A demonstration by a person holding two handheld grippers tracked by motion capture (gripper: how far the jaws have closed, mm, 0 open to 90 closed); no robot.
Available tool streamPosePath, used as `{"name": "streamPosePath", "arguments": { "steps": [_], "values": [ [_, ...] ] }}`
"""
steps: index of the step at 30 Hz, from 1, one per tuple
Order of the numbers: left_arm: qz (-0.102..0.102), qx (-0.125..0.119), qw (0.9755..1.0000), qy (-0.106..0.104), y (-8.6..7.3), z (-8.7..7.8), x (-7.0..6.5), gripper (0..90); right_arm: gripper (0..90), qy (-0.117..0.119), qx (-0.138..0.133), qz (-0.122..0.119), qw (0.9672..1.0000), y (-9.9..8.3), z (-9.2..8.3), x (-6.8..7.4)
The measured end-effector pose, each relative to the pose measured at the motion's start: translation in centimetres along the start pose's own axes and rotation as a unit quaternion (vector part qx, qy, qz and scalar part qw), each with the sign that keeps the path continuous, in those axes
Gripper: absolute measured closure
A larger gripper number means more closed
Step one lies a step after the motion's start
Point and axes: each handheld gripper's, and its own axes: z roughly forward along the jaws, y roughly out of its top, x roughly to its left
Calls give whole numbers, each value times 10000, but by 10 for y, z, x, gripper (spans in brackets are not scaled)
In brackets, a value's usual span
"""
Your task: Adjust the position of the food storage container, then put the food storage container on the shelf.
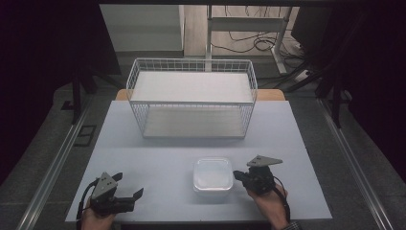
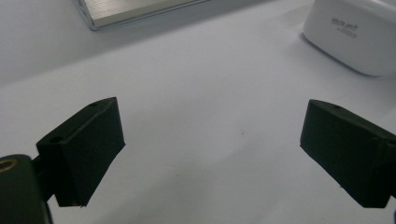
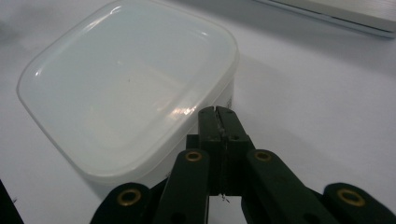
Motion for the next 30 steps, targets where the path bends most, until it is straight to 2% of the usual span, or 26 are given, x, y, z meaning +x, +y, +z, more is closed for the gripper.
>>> {"name": "streamPosePath", "arguments": {
  "steps": [7,11,12,14,15,16,17,20,21,22,26,27,28,30],
  "values": [
    [36,-5,10000,-21,1,0,-1,56,887,111,-36,-140,9998,7,15,17],
    [30,-12,10000,-44,1,1,-2,57,887,173,-34,-174,9997,9,19,21],
    [7,4,10000,-82,1,1,-2,57,882,139,23,-290,9995,9,20,22],
    [-23,29,9999,-108,1,1,-3,57,818,101,-39,-360,9993,7,15,20],
    [-23,29,9999,-108,1,1,-3,57,818,101,-39,-360,9993,7,15,20],
    [-35,26,9999,-166,2,1,-4,56,671,48,-106,-472,9988,5,9,16],
    [-60,43,9998,-185,2,1,-4,56,607,-19,-127,-503,9987,3,6,14],
    [-103,115,9996,-255,3,3,-5,50,425,13,-243,-383,9990,-4,-2,7],
    [-103,115,9996,-255,3,3,-5,46,425,13,-243,-383,9990,-4,-2,7],
    [-119,138,9995,-276,4,4,-6,44,349,42,-243,-367,9990,-6,-7,3],
    [-64,137,9983,-559,15,11,-13,34,261,178,-342,-218,9990,-8,-13,-3],
    [-64,137,9983,-559,15,11,-13,37,261,178,-342,-218,9990,-8,-13,-3],
    [-89,120,9969,-776,21,15,-16,44,250,197,-367,-181,9990,-7,-15,-4],
    [-75,117,9966,-809,24,17,-18,50,248,198,-361,-180,9990,-6,-16,-4]
  ]
}}
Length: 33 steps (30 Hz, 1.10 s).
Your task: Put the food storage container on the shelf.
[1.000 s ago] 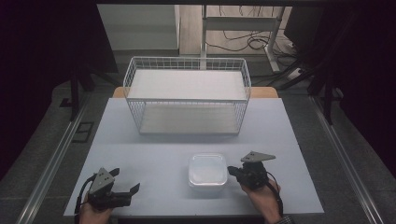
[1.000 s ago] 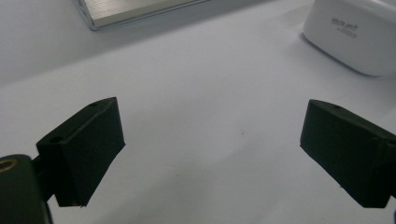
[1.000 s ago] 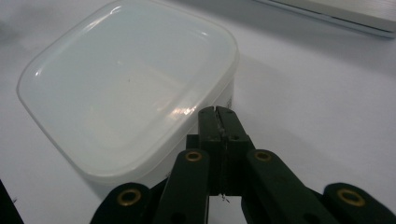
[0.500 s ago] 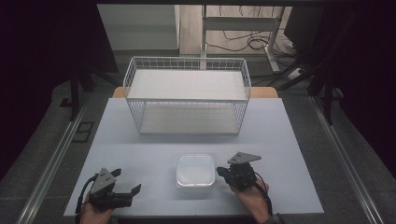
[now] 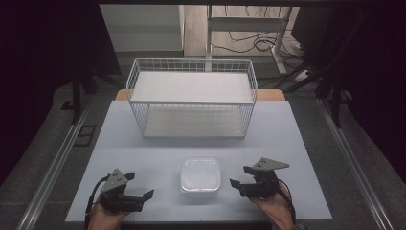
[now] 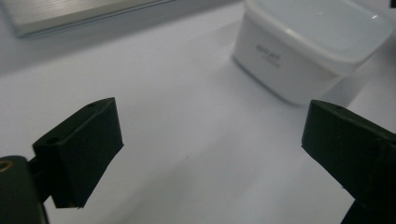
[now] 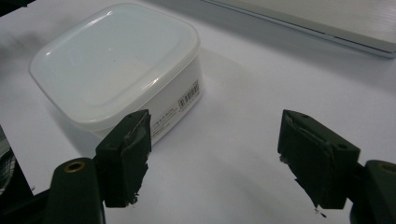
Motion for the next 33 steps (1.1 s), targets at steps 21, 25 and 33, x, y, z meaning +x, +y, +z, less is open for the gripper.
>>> {"name": "streamPosePath", "arguments": {
  "steps": [21,25,33],
  "values": [
    [633,418,9943,-754,71,85,-36,108,192,346,-43,-288,9990,27,31,30],
    [626,519,9948,-614,70,96,-40,33,121,403,24,-253,9989,30,40,30],
    [-109,581,9870,-1494,55,94,-36,135,126,974,512,74,9939,26,55,31]
  ]
}}
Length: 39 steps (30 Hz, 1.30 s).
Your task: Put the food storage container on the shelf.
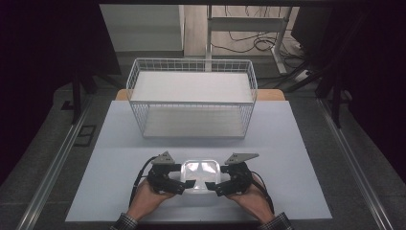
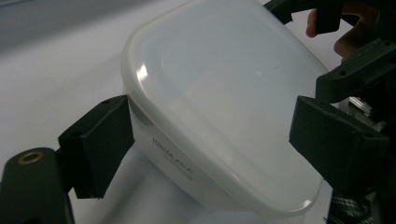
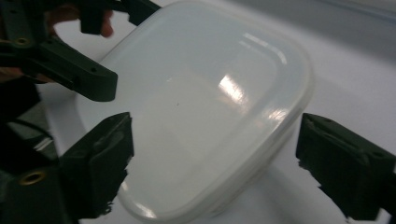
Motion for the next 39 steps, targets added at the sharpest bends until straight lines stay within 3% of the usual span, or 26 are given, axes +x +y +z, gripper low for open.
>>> {"name": "streamPosePath", "arguments": {
  "steps": [3,5,6,9,11,12,13,15,20,22,24,31,39],
  "values": [
    [20,69,9999,104,-3,-5,-8,160,200,20,40,136,9999,-3,-4,3],
    [-20,93,9999,143,-6,-12,-13,232,291,-5,11,291,9996,-5,-10,3],
    [-20,93,9999,143,-6,-12,-13,276,291,-5,11,291,9996,-5,-10,3],
    [-72,-28,9998,171,-12,-25,-16,432,530,-37,-146,482,9987,-8,-23,2],
    [-135,-10,9998,144,-10,-26,-14,509,583,55,-200,712,9972,-9,-27,-3],
    [-135,-10,9998,144,-10,-26,-14,531,583,55,-200,712,9972,-9,-27,-3],
    [-263,-96,9996,89,-9,-26,-11,563,617,62,-274,874,9958,-10,-29,-5],
    [-267,-165,9994,134,-8,-27,-10,624,658,-24,-356,930,9950,-9,-32,-4],
    [-328,-268,9990,150,-7,-28,-11,708,724,-191,-492,926,9943,-7,-36,-4],
    [-247,-259,9989,291,-8,-26,-12,795,769,-324,-566,868,9941,-7,-39,-4],
    [-334,-285,9987,261,-7,-25,-11,798,771,-533,-566,662,9948,-6,-39,0],
    [-186,-333,9981,479,-1,-22,-10,798,771,-826,-735,326,9933,0,-41,4],
    [-86,-582,9965,589,11,-32,-5,799,772,-790,-1044,280,9910,11,-40,1]
  ]
}}
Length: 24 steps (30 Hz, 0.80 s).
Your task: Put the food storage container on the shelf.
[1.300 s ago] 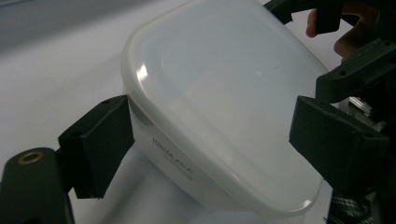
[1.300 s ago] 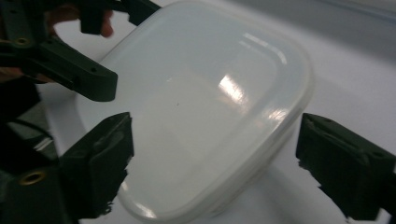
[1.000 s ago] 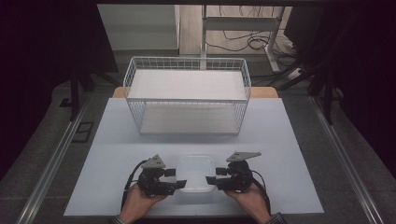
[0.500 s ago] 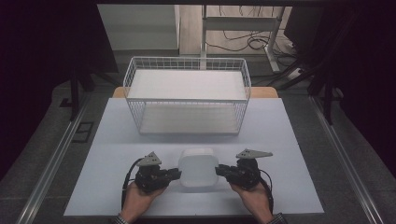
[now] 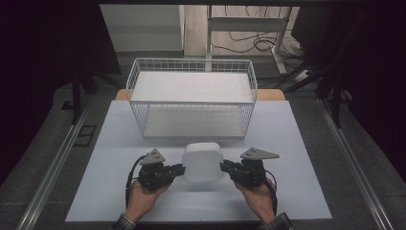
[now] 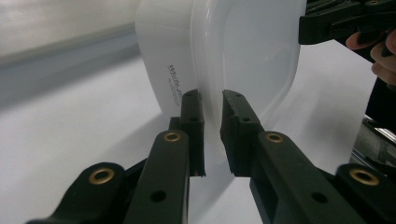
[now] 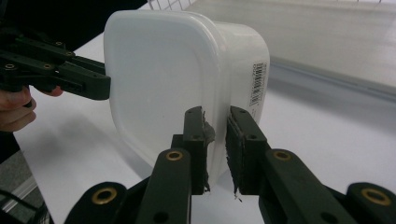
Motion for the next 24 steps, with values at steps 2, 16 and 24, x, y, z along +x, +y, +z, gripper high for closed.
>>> {"name": "streamPosePath", "arguments": {
  "steps": [2,16,24],
  "values": [
    [1,-56,10000,22,3,-2,2,800,771,1,-59,11,10000,4,2,0],
    [13,-318,9993,216,28,-7,22,801,767,-31,-238,-2,9997,29,22,-8],
    [70,-465,9986,240,45,-3,34,801,762,-79,-321,33,9994,45,32,-19]
  ]
}}
